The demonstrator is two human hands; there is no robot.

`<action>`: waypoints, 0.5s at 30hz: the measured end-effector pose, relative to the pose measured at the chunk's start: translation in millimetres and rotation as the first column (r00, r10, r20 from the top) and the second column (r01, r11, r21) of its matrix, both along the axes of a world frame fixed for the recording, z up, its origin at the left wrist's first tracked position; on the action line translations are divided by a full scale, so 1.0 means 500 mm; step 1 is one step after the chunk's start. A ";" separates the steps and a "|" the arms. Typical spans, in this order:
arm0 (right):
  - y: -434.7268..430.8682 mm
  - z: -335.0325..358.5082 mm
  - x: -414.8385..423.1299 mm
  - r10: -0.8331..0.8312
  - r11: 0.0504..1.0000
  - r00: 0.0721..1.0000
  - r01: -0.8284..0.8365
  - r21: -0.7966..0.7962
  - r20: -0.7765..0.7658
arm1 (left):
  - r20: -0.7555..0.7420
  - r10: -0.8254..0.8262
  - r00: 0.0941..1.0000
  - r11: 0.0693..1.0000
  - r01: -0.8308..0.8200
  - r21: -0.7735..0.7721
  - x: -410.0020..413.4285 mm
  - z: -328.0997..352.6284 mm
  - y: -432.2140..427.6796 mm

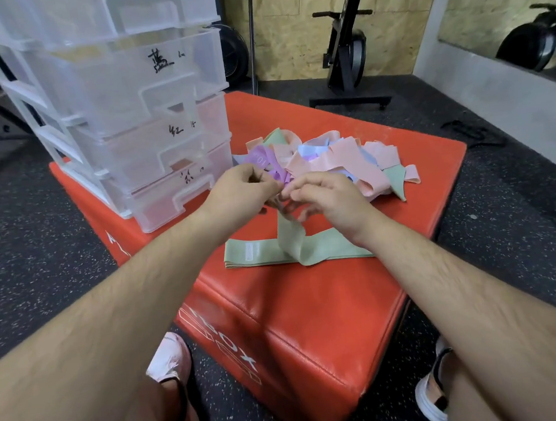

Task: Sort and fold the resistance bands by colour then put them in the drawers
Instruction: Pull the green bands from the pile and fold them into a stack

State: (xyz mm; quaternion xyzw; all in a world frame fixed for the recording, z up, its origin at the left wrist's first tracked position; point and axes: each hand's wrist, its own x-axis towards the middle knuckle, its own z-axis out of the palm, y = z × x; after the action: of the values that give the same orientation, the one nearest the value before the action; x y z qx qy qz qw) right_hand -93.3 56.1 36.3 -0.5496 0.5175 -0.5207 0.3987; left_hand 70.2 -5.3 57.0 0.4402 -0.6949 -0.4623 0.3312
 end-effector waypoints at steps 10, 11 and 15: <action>-0.033 -0.036 0.001 0.193 0.974 0.970 -0.171 0.145 -0.149 | 0.163 -0.042 0.986 0.986 0.068 -0.155 0.038 0.003 -0.007; -0.035 -0.040 0.002 0.185 0.977 0.968 -0.163 0.135 -0.167 | 0.162 -0.040 0.986 0.986 0.066 -0.154 0.041 0.001 -0.011; -0.032 -0.037 0.008 0.172 0.982 0.964 -0.153 0.106 -0.204 | 0.153 -0.090 0.984 0.988 0.107 -0.109 0.054 -0.009 -0.017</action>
State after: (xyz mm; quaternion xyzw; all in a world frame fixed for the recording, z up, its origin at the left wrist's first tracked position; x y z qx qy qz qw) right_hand -89.2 40.2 17.5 -0.6244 0.5329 -0.4009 0.4067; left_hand 97.3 -13.8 52.7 0.4181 -0.7643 -0.4029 0.2808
